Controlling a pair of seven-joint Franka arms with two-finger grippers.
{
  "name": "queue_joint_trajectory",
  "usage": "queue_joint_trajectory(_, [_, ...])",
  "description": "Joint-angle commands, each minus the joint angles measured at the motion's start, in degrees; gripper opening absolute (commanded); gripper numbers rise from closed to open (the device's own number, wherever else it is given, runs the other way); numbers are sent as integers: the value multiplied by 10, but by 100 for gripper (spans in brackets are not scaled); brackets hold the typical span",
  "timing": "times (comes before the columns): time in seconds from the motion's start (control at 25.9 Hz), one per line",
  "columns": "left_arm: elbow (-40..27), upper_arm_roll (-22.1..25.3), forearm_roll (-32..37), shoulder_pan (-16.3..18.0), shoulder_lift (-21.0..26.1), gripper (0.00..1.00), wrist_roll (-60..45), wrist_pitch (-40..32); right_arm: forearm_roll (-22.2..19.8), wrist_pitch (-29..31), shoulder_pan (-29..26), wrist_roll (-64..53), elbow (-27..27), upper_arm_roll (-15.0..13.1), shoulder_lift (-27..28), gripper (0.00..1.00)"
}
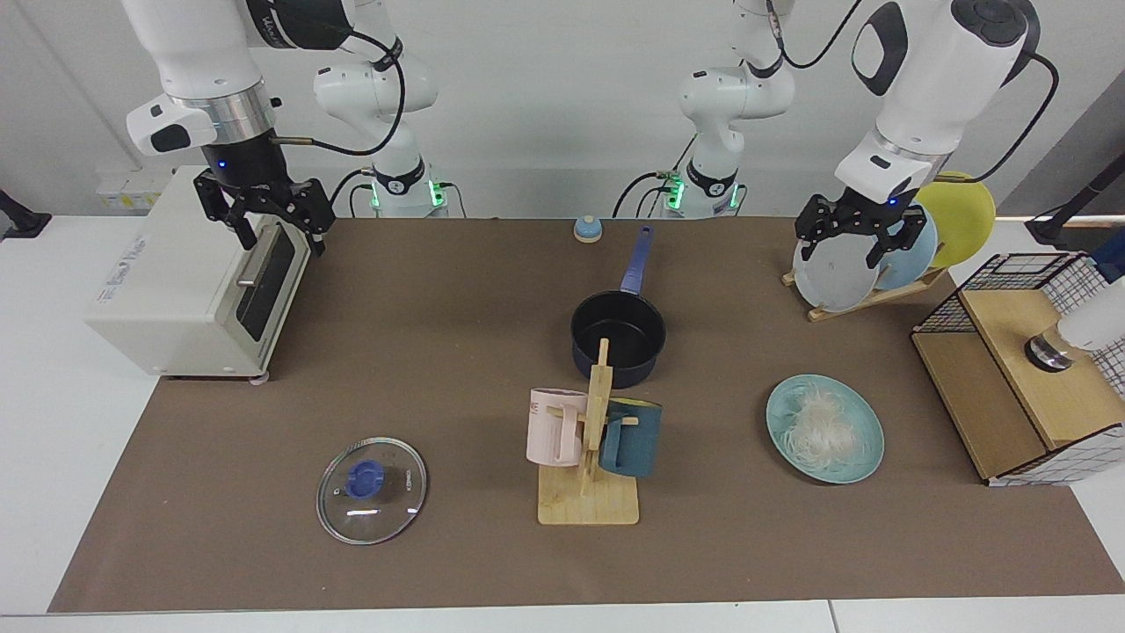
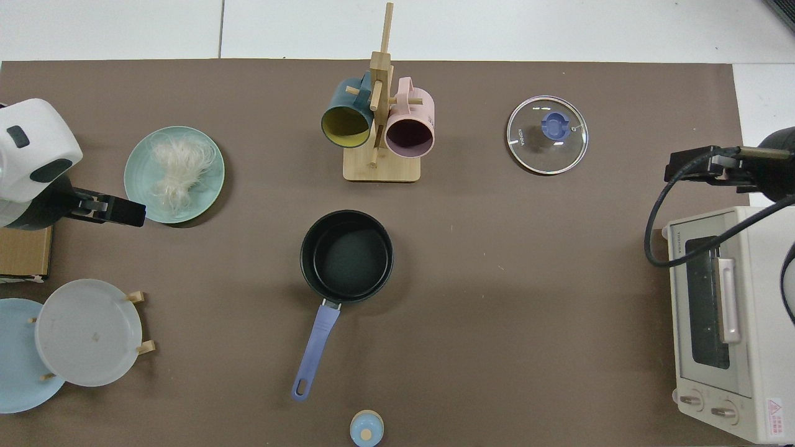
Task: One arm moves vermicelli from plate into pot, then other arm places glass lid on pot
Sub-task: 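Move the left gripper over the vermicelli on the green plate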
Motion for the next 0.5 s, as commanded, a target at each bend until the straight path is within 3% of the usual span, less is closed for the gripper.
queue_joint_trajectory(0.0, [-7, 2, -11, -3, -6, 100, -11, -3, 5, -1, -7, 4, 1, 4, -1, 100])
queue_joint_trajectory(0.46, [-12, 2, -11, 1, -8, 100, -13, 7, 5, -1, -7, 4, 1, 4, -1, 100])
